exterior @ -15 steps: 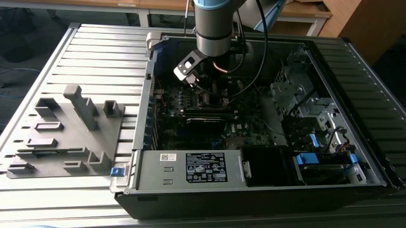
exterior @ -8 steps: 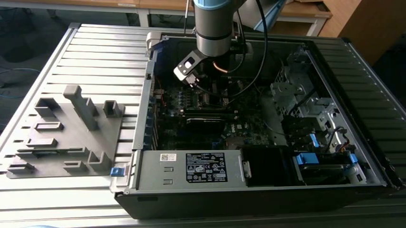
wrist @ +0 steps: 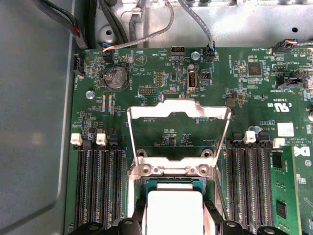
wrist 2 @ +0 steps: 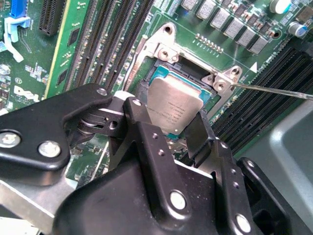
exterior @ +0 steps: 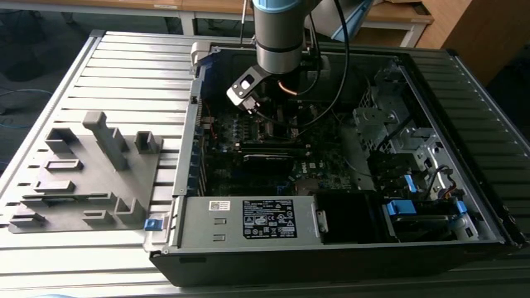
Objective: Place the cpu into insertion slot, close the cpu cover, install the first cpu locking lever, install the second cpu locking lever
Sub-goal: 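Place the cpu into insertion slot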
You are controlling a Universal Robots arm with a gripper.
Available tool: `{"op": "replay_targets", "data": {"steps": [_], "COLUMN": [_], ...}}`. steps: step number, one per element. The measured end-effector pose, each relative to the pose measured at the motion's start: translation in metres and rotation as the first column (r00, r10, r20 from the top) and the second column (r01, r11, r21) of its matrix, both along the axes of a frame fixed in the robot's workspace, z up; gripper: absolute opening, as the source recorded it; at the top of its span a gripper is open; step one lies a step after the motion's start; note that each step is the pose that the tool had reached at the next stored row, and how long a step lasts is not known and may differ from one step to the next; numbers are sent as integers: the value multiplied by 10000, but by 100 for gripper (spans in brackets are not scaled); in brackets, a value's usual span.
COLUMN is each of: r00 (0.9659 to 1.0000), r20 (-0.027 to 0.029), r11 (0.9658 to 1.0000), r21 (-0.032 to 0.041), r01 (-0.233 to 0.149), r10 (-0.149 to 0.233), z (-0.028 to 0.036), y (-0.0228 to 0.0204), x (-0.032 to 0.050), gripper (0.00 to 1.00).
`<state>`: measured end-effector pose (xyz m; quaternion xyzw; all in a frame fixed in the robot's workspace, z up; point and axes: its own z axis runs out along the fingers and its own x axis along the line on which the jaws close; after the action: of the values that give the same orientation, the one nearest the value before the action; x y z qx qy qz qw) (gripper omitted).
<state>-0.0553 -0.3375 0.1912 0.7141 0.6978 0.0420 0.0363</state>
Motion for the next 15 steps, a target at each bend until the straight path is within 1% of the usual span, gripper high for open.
{"op": "replay_targets", "data": {"steps": [4, 5, 9, 12, 15], "r00": [10000, 10000, 10000, 10000, 10000], "r20": [5, 3, -1, 0, 0], "r11": [10000, 10000, 10000, 10000, 10000], "r21": [6, 5, -3, -1, 1], "r01": [0, 0, 0, 0, 1], "r10": [0, 0, 0, 0, -1], "z": [-2, -2, 3, 35, 88], "y": [1, 1, 0, 0, 0], "x": [0, 0, -1, -1, -1], "gripper": [55, 62, 62, 62, 62]}}
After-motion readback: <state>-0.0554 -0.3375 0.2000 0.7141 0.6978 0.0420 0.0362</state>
